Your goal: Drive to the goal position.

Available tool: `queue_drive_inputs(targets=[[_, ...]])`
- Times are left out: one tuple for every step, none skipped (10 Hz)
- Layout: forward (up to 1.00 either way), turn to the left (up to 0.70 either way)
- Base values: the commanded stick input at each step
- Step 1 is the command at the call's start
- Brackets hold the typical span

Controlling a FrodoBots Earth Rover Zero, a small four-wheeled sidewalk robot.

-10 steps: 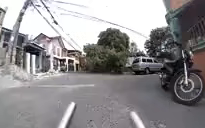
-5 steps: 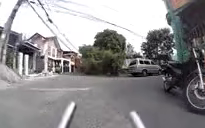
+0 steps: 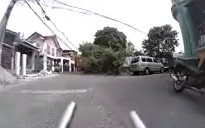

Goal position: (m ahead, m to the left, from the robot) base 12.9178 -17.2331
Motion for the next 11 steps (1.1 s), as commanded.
queue_drive_inputs(targets=[[0.85,-0.34],[0.85,-0.34],[0.85,-0.34],[0.85,-0.34],[0.85,-0.34],[0.85,-0.34],[0.85,-0.34],[0.85,-0.05],[0.85,0.00],[0.85,0.00],[0.85,0.00]])
